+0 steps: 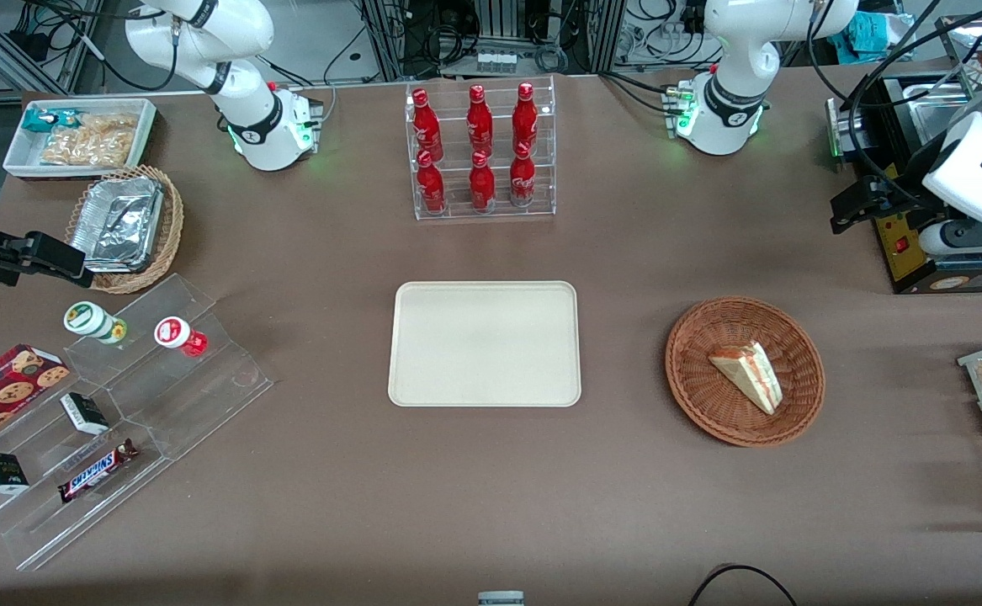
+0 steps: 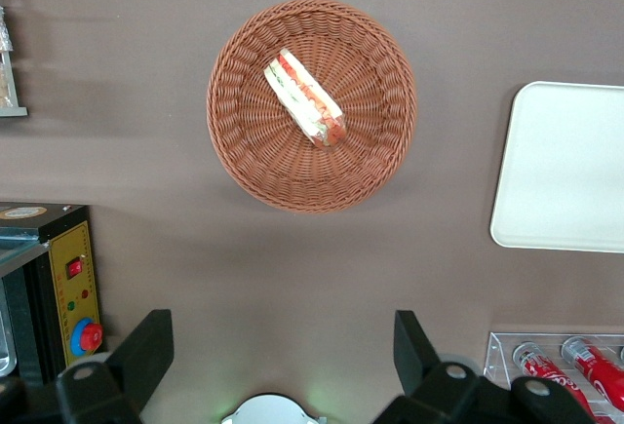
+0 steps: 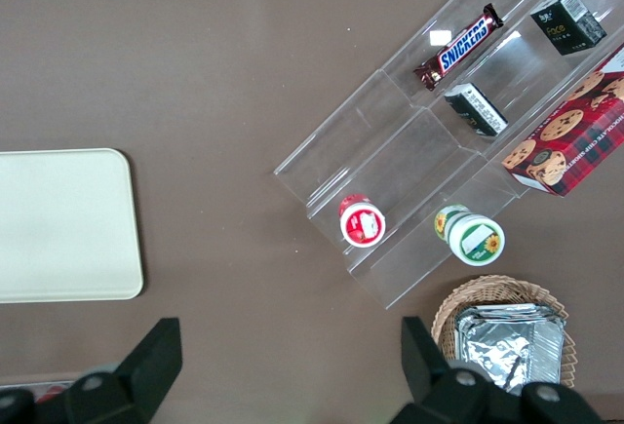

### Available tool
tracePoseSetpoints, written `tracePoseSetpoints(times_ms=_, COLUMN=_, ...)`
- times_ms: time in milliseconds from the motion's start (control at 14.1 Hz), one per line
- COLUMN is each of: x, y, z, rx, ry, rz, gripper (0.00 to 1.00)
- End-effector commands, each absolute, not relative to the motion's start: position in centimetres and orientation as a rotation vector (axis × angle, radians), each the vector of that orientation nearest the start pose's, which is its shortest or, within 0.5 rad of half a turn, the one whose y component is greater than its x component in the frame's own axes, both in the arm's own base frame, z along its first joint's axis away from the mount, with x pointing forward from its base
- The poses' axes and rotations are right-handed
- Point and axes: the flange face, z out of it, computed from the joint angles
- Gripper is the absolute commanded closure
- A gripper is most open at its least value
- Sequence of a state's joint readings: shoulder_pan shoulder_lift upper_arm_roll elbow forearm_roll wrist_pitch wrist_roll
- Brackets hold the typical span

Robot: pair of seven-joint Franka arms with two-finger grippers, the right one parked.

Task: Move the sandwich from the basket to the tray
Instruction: 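Move the left gripper down over the sandwich in the wicker basket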

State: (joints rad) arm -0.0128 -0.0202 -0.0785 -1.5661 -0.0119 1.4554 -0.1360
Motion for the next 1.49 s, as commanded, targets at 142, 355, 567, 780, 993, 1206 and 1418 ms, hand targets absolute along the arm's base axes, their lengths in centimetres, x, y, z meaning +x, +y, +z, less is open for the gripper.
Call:
tracePoseSetpoints(times_ms=142, x=53.6, y=-5.0, z=63.3, rx=-3.145, ry=-0.065, rz=0.145, gripper=0.0)
tracePoseSetpoints(times_ms=355, x=54.3, y=-5.3, z=61.4, rx=-3.113, ry=-0.181, rz=0.197, gripper=0.0)
tracePoseSetpoints(times_ms=567, x=56.6, y=-5.4, z=56.4, rx=-3.004, ry=-0.61, rz=0.303, gripper=0.0)
tracePoseSetpoints(times_ms=780, x=58.9, y=-6.7, z=50.2, rx=-2.887, ry=-0.786, rz=0.277, gripper=0.0)
tracePoseSetpoints(times_ms=993, x=61.7, y=-6.9, z=43.3, rx=-2.822, ry=-0.946, rz=0.287, gripper=0.0)
tracePoseSetpoints(times_ms=1206, x=63.7, y=-7.2, z=37.8, rx=-2.79, ry=-1.041, rz=0.268, gripper=0.0)
tracePoseSetpoints(times_ms=1418, x=64.1, y=-7.2, z=34.3, rx=-2.771, ry=-1.109, rz=0.255, gripper=0.0)
